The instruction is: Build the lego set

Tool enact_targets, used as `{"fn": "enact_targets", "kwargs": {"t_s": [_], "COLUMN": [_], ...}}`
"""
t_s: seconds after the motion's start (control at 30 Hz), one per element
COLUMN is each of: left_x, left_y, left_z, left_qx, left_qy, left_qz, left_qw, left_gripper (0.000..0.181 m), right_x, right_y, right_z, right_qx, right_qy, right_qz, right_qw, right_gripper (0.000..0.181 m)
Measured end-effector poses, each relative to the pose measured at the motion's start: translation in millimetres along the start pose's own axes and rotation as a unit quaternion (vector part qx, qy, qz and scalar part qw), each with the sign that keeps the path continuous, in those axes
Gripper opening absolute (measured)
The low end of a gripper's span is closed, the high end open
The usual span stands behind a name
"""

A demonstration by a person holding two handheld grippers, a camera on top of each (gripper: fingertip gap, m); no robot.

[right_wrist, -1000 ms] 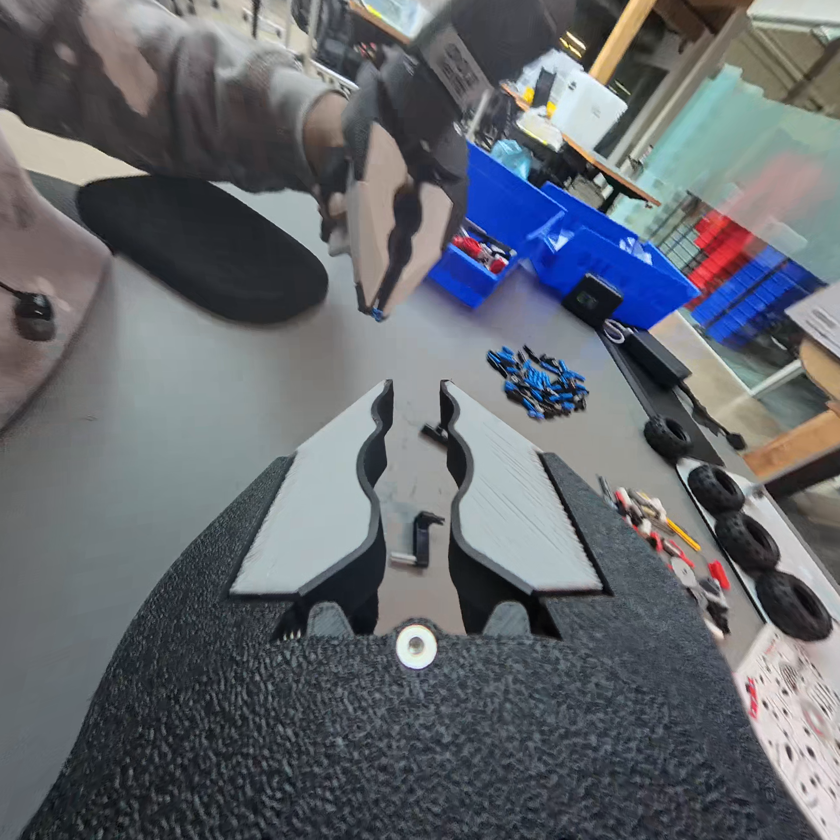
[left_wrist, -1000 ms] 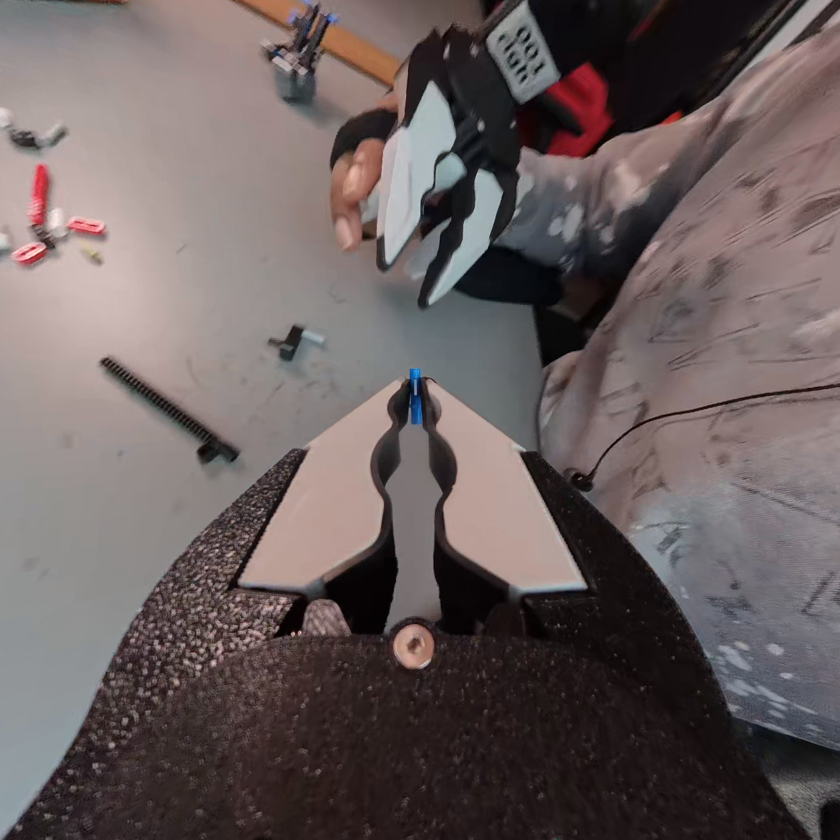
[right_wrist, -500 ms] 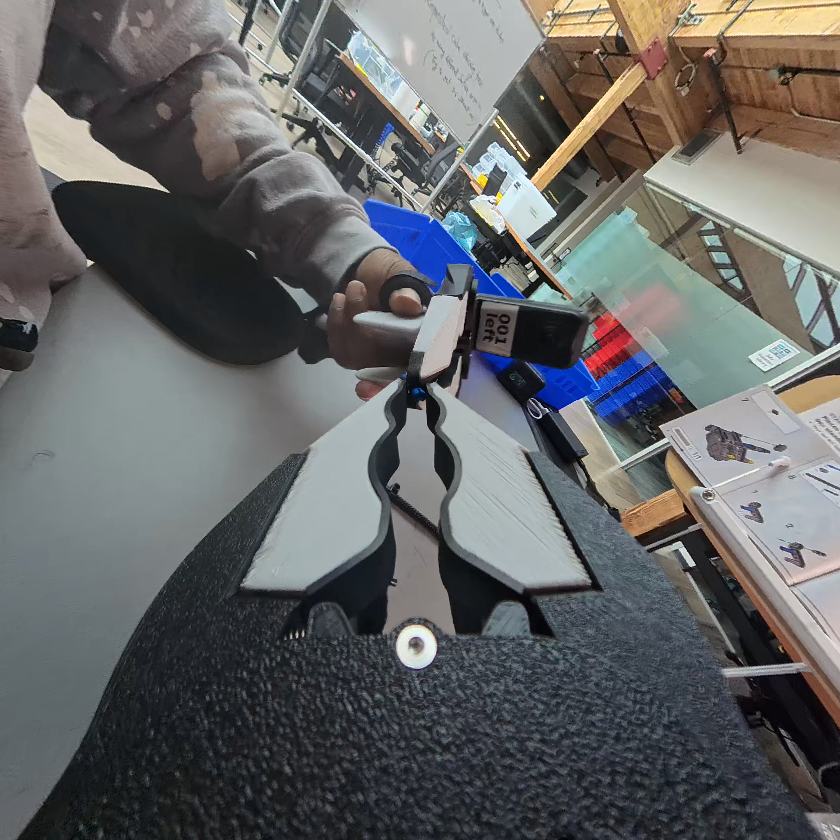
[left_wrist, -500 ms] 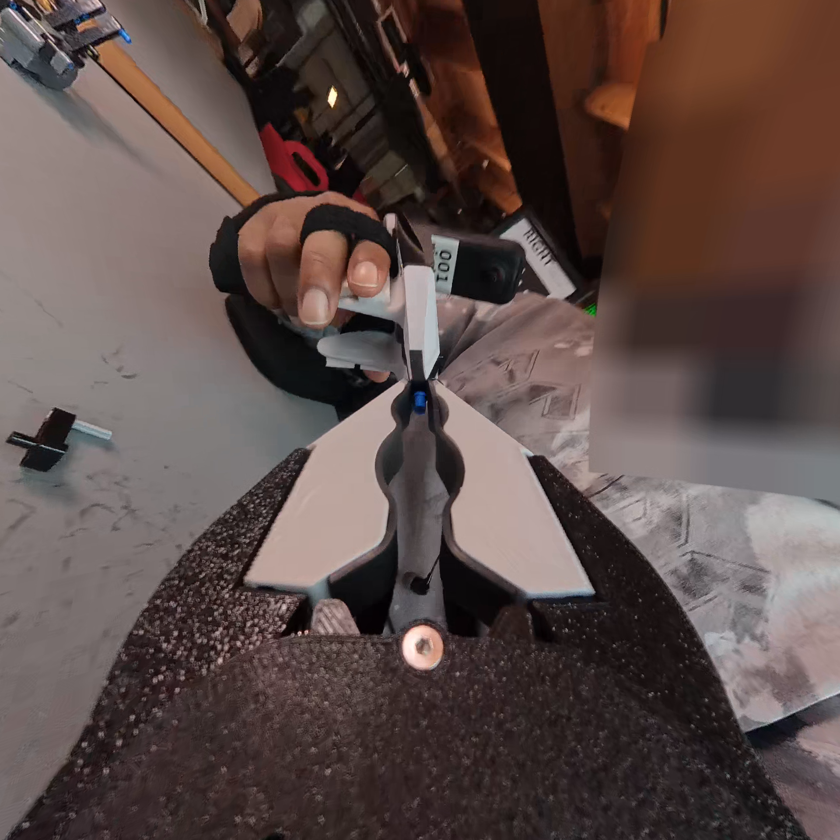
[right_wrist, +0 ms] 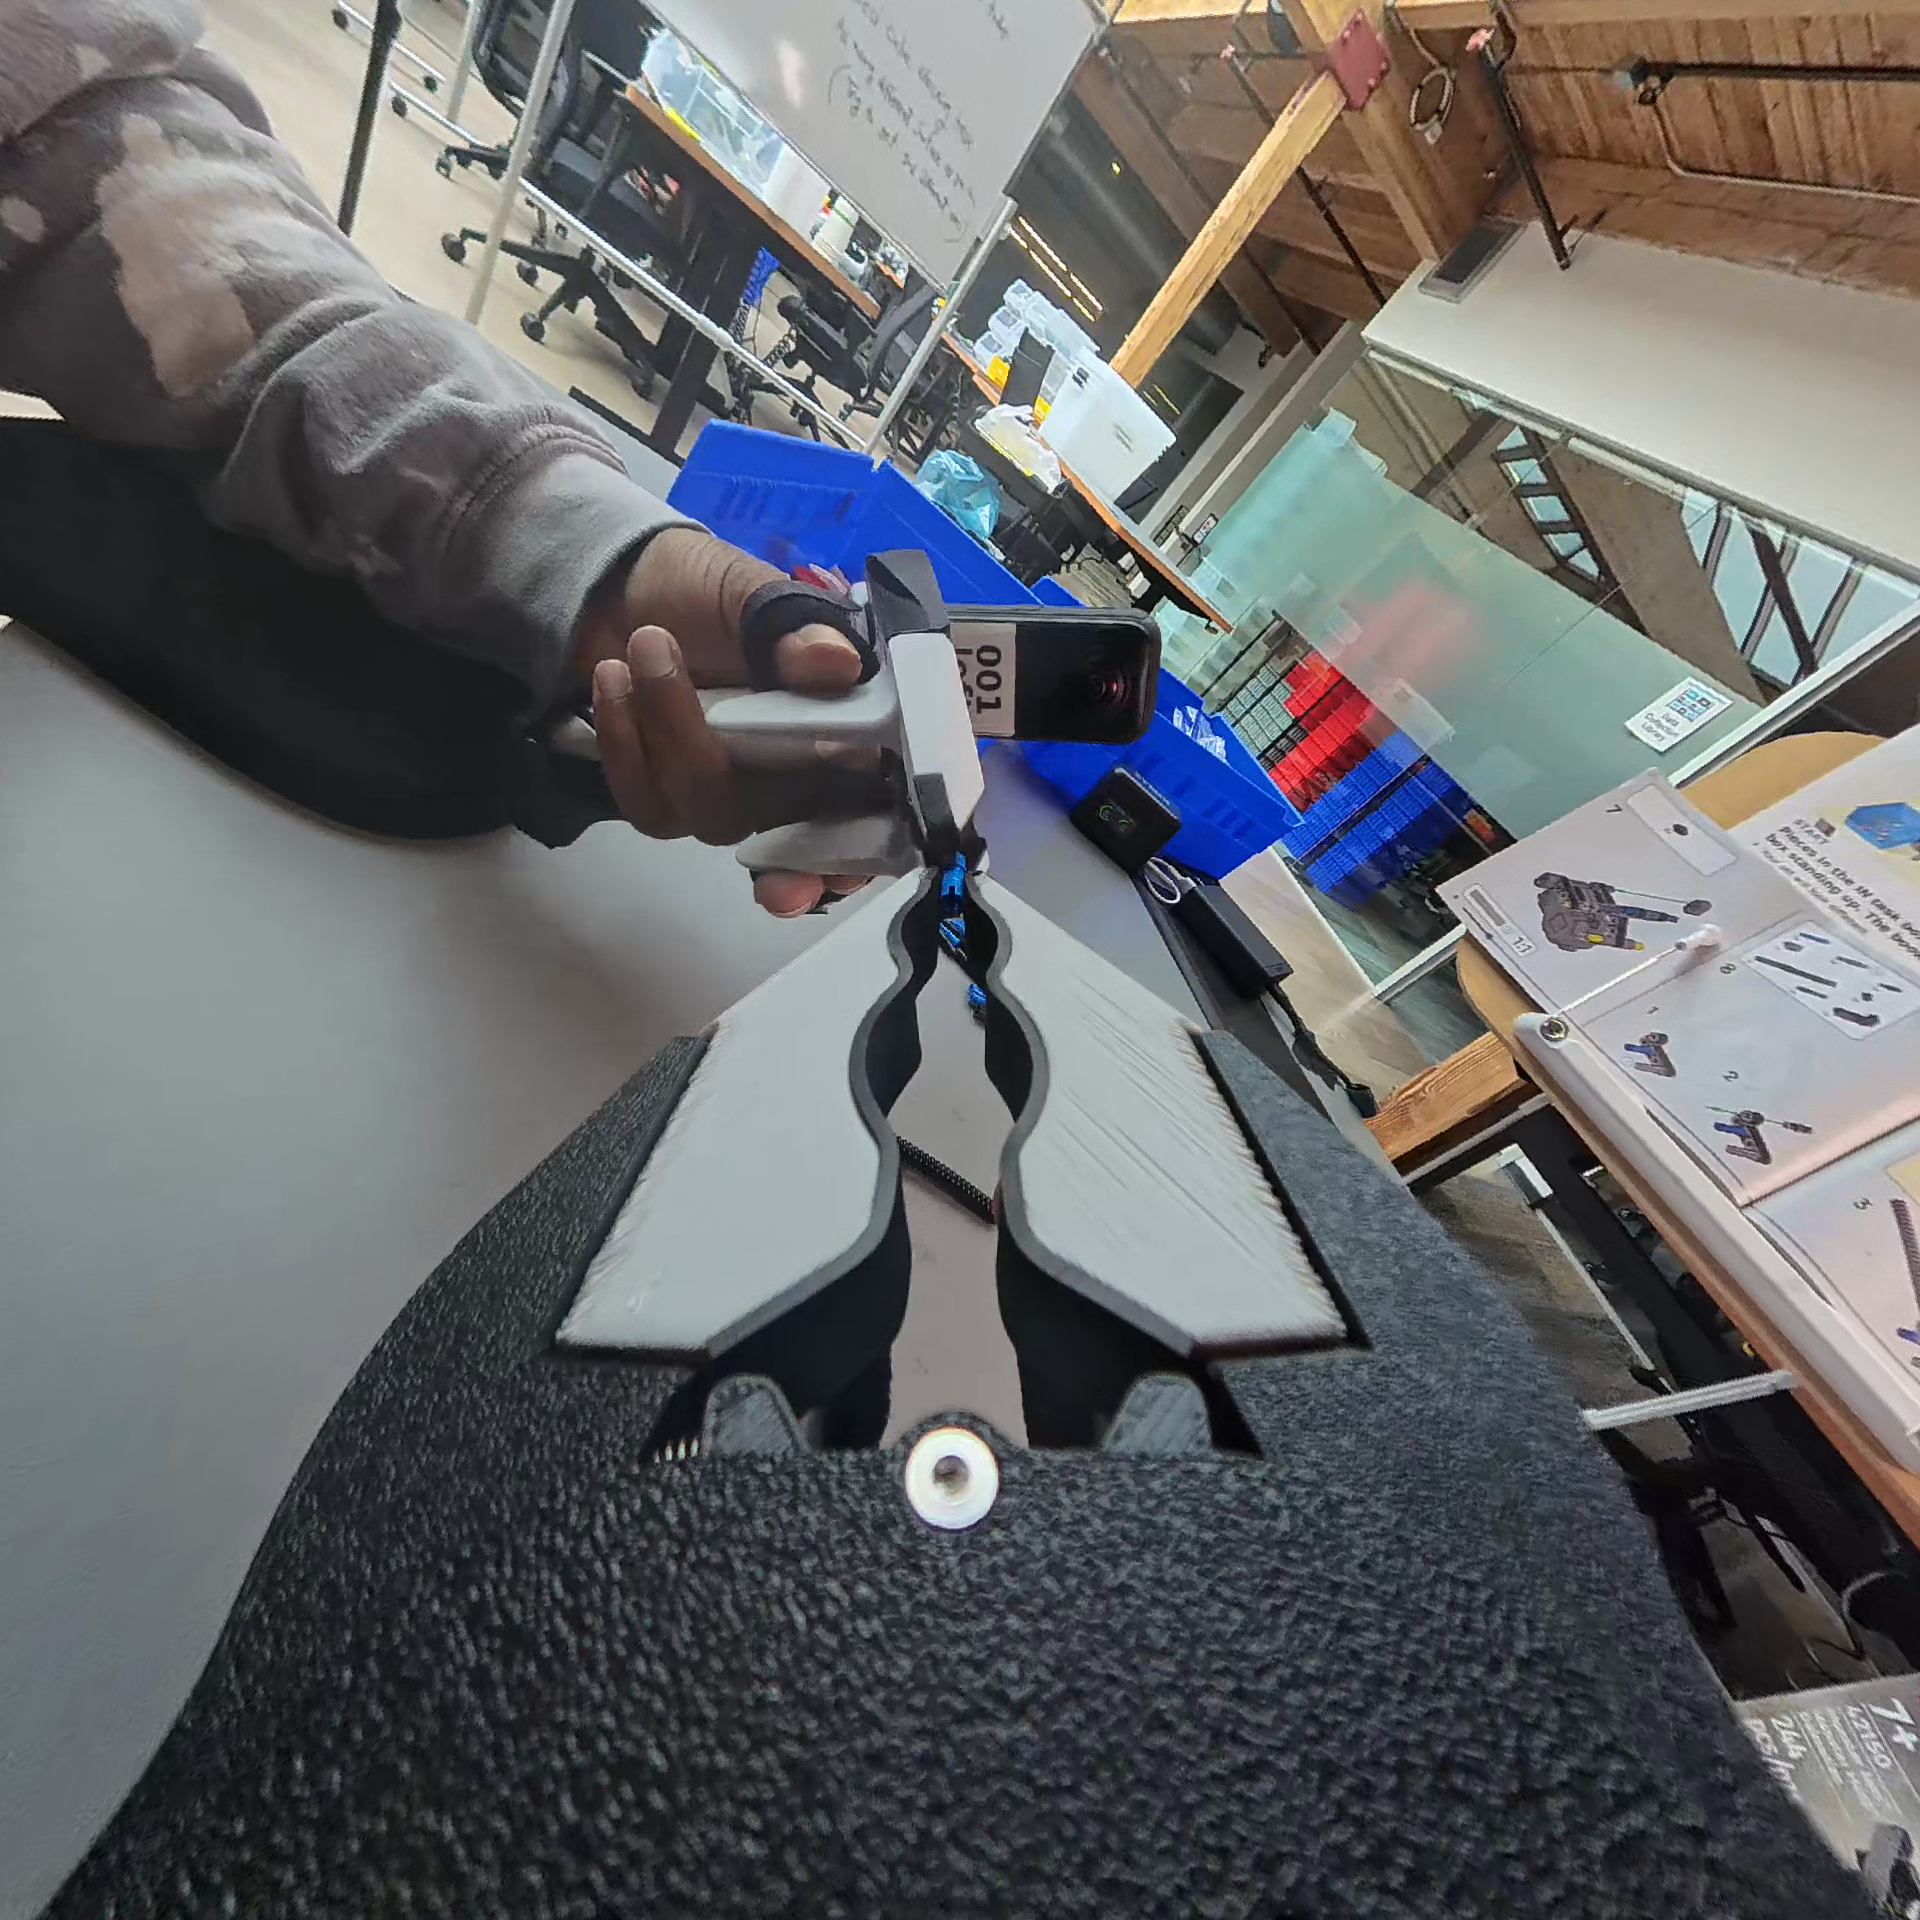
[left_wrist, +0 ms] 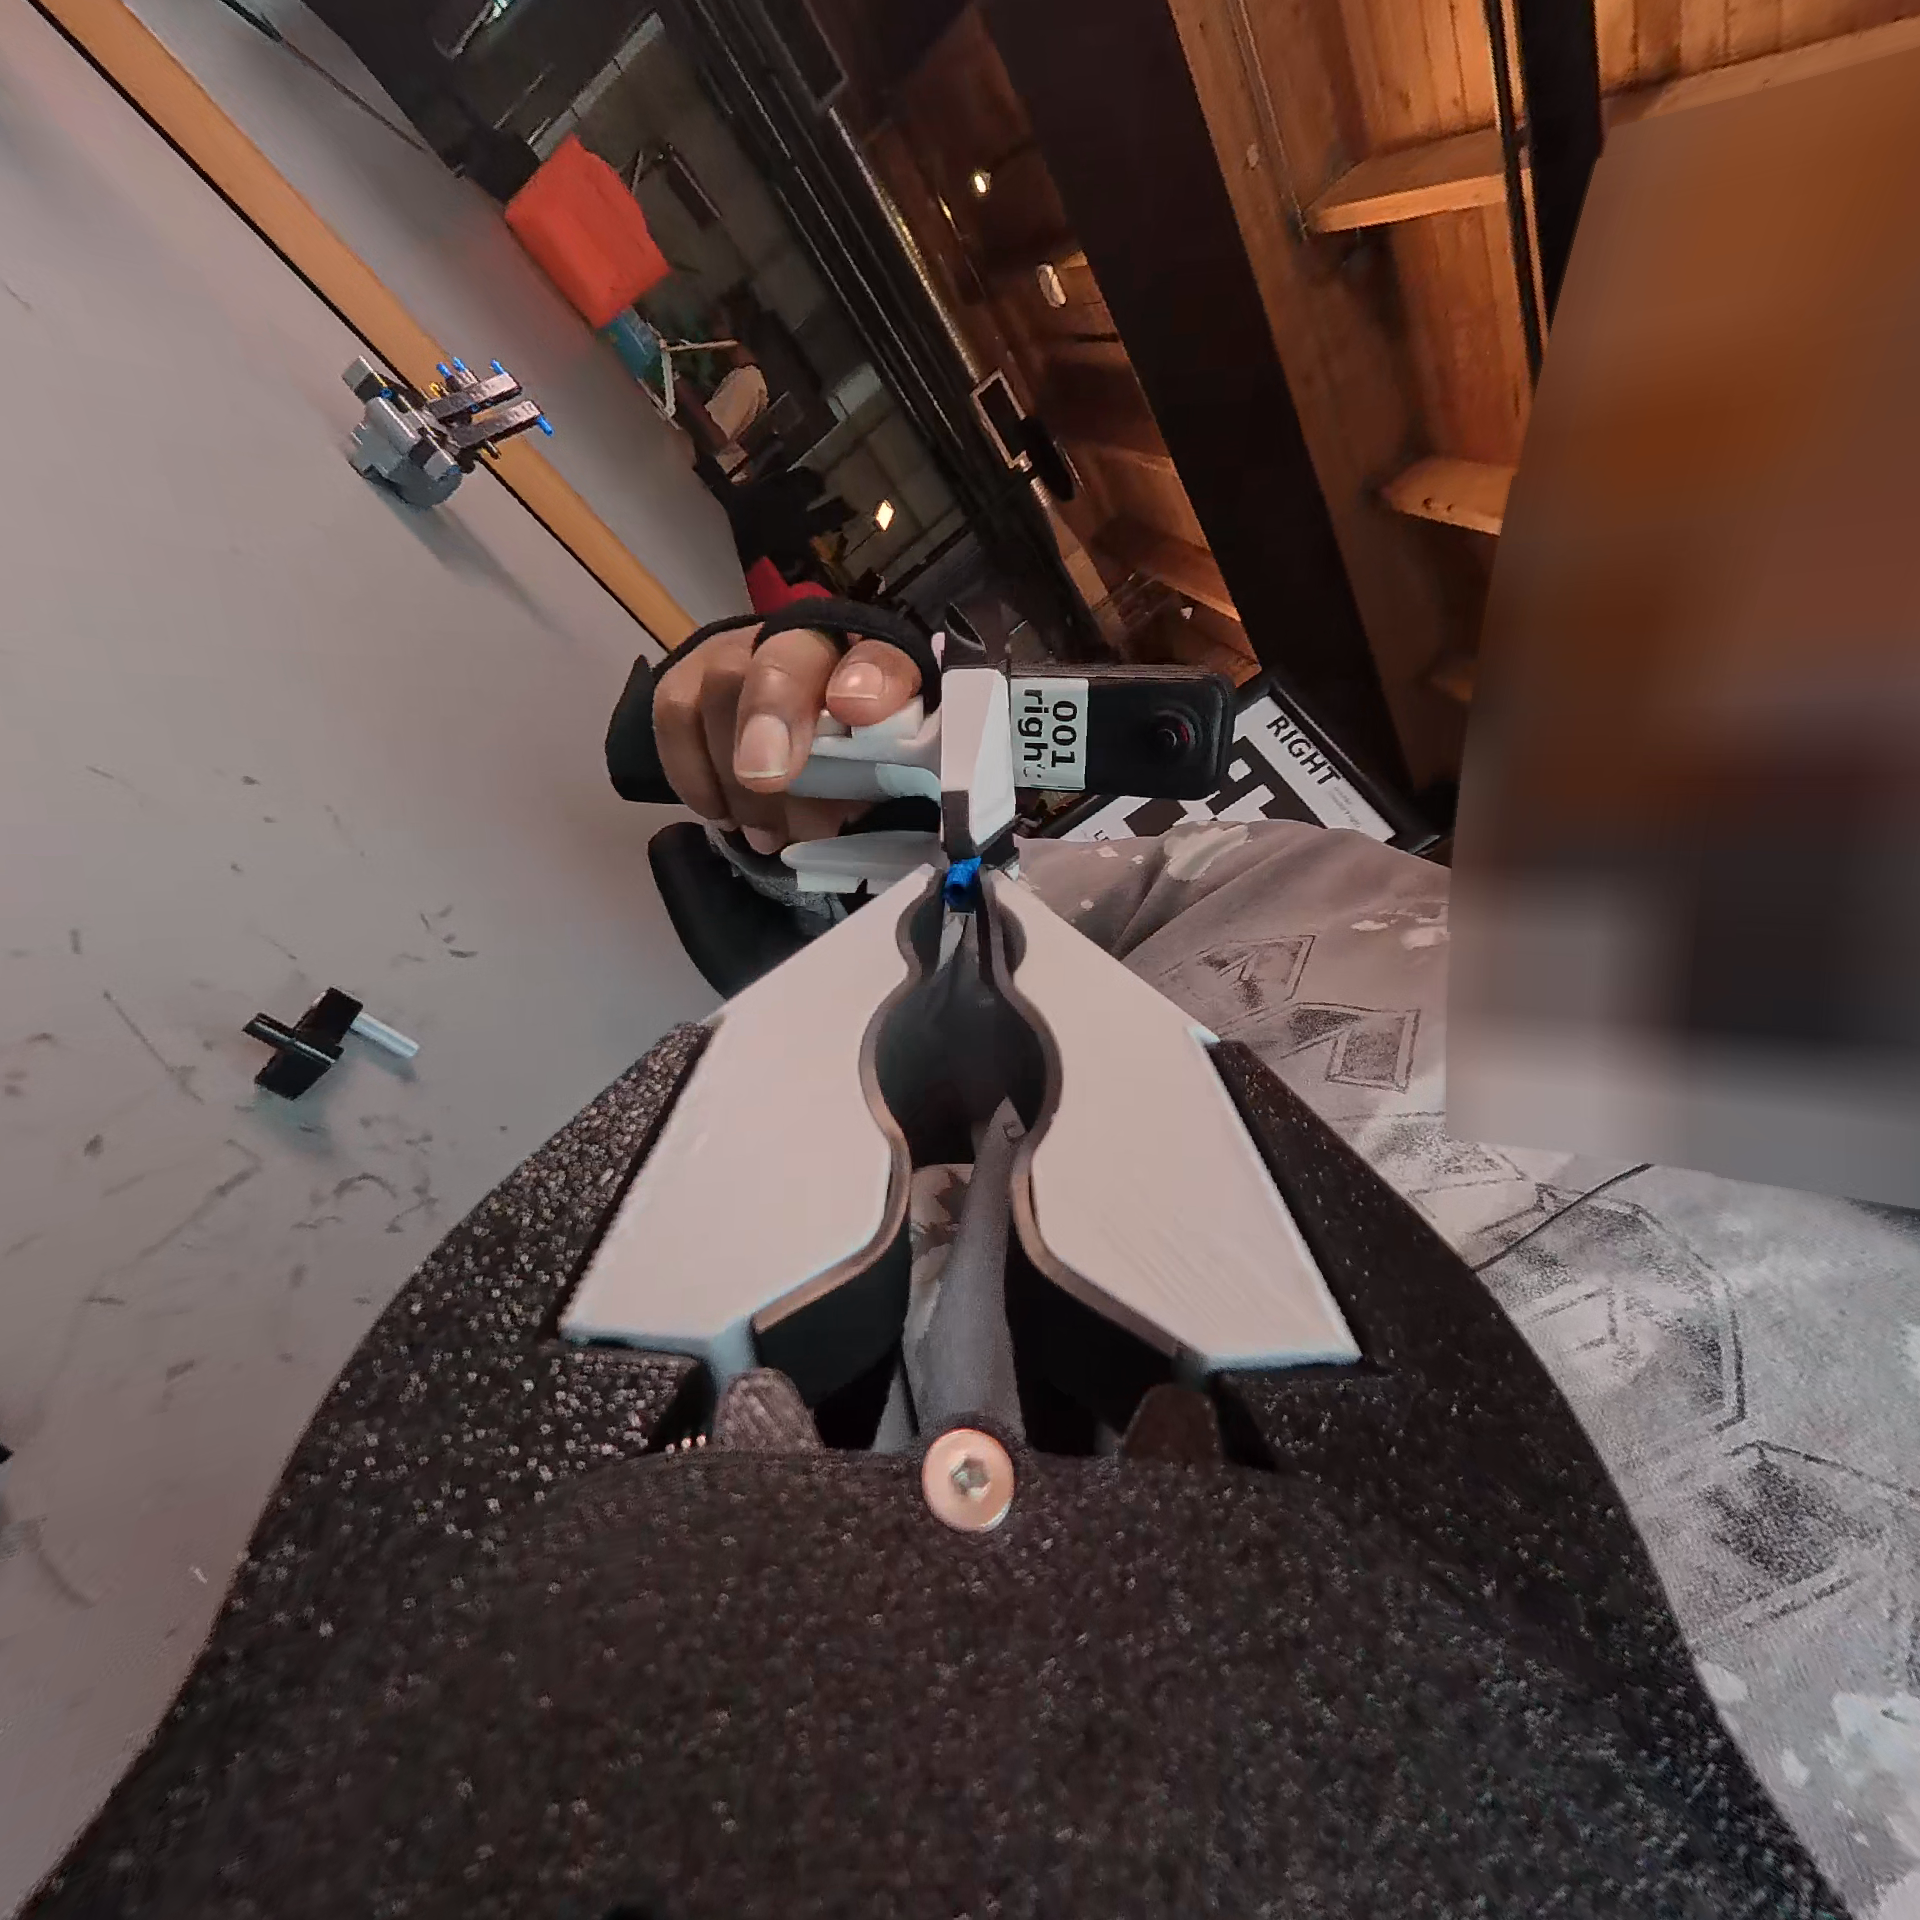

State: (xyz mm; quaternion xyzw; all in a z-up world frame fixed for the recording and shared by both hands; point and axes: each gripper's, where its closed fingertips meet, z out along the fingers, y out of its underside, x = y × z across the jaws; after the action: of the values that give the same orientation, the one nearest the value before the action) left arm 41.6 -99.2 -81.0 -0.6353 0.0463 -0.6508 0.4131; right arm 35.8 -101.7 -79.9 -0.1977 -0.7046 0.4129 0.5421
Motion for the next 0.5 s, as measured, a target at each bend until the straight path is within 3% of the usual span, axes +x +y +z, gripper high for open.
{"fn": "enact_targets", "kwargs": {"t_s": [0.43,0.47,0.5], "left_x": [-10,-13,-17], "left_y": [9,9,8], "left_z": [1,2,1], "left_qx": [-0.020,-0.021,-0.025], "left_qy": [-0.006,-0.015,-0.032], "left_qz": [-0.045,-0.041,-0.022], "left_qw": [0.999,0.999,0.999], "left_gripper": [0.004,0.005,0.018], "right_x": [-9,-8,-6], "right_y": [9,12,14], "right_z": [1,0,-1], "right_qx": [-0.030,-0.035,-0.041], "right_qy": [-0.023,-0.027,-0.029], "right_qz": [-0.025,-0.023,-0.021], "right_qw": [0.999,0.999,0.999], "right_gripper": [0.004,0.004,0.004]}}
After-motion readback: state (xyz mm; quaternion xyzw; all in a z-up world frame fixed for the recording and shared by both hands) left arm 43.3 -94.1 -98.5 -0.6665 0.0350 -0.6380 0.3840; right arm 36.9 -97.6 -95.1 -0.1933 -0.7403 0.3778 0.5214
